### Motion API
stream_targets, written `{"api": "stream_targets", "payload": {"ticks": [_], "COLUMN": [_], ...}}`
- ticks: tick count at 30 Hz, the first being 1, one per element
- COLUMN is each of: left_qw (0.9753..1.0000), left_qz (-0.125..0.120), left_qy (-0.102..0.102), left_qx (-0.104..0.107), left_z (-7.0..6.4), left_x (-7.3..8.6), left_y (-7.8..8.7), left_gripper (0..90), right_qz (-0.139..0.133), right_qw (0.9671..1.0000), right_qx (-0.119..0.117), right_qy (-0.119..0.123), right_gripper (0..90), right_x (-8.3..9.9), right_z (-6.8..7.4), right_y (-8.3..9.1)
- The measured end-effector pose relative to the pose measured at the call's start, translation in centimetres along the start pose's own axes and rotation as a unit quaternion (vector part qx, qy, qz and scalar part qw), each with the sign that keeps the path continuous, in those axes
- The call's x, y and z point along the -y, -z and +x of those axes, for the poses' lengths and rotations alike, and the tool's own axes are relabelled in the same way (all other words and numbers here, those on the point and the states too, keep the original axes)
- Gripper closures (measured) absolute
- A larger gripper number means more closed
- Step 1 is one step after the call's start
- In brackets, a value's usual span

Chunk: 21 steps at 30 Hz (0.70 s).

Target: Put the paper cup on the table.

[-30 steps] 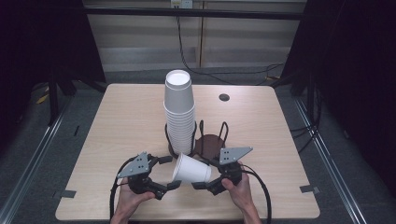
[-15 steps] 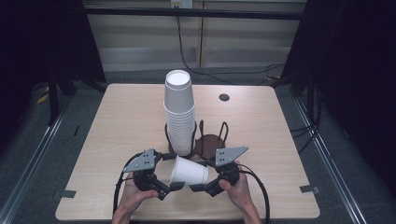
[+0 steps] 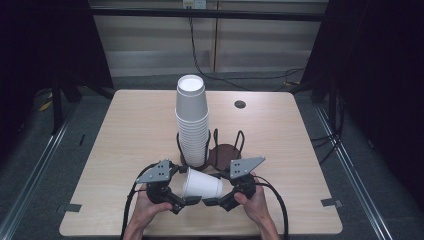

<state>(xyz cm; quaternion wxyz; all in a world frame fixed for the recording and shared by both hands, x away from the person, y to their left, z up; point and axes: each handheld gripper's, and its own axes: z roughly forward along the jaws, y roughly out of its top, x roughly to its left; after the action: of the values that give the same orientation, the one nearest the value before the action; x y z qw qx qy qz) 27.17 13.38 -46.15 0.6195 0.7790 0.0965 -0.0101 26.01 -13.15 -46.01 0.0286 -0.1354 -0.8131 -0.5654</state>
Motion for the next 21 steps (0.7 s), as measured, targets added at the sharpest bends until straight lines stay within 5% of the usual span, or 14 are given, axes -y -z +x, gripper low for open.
{"api": "stream_targets", "payload": {"ticks": [15,21], "left_qw": [1.0,0.9999], "left_qz": [0.002,0.012], "left_qy": [0.0,0.001], "left_qx": [0.006,-0.007], "left_z": [0.17,0.17], "left_x": [-0.72,-0.78], "left_y": [0.53,0.76], "left_gripper": [9.8,10.3], "right_qz": [-0.011,-0.017], "right_qw": [0.9999,0.9998], "right_qx": [-0.002,0.005], "right_qy": [-0.004,-0.007], "right_gripper": [18.8,12.7], "right_x": [0.18,0.2], "right_z": [-0.35,-0.43], "right_y": [-0.37,-0.28]}}
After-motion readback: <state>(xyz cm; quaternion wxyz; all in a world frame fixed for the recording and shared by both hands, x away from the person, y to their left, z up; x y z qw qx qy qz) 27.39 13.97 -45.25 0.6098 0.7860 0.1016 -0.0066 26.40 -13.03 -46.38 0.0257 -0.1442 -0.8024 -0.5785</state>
